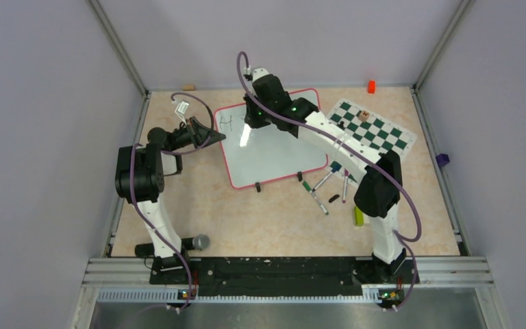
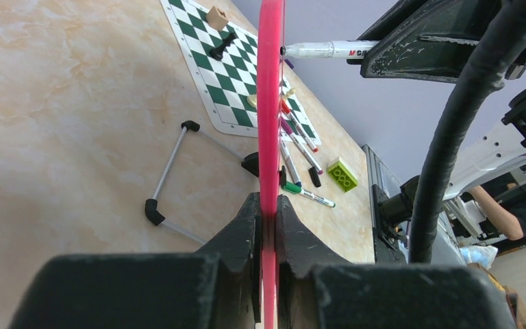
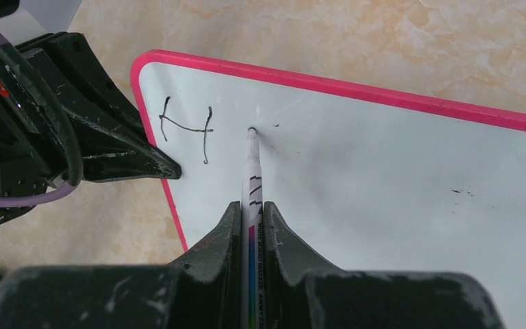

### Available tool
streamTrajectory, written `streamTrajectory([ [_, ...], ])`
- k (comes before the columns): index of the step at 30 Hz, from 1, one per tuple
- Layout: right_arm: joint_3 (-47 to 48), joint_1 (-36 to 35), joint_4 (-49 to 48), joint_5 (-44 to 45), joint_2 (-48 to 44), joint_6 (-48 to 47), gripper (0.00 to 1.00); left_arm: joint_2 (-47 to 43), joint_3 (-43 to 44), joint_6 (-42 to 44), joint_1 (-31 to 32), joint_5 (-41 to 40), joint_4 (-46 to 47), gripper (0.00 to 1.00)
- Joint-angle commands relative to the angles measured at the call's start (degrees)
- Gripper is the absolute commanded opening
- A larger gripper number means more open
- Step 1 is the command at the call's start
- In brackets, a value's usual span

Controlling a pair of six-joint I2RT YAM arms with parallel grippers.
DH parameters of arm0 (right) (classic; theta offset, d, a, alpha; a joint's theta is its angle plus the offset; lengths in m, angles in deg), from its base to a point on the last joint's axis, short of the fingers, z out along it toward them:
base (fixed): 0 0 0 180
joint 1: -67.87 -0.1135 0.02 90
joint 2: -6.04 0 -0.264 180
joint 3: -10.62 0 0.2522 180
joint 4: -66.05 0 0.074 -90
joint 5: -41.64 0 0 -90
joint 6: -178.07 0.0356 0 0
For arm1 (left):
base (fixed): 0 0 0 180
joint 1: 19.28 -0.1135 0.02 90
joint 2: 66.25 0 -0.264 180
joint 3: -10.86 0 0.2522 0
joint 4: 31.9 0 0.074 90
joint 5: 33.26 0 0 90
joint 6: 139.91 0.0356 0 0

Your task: Write a sentence on the whiteboard

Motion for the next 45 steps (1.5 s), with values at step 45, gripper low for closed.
streamTrajectory([
  [45,6.28,0.29,7.64,7.74,0.91,-2.50,0.00,-0.84,0.42,0.38,0.93,1.49,5.85,0.00],
])
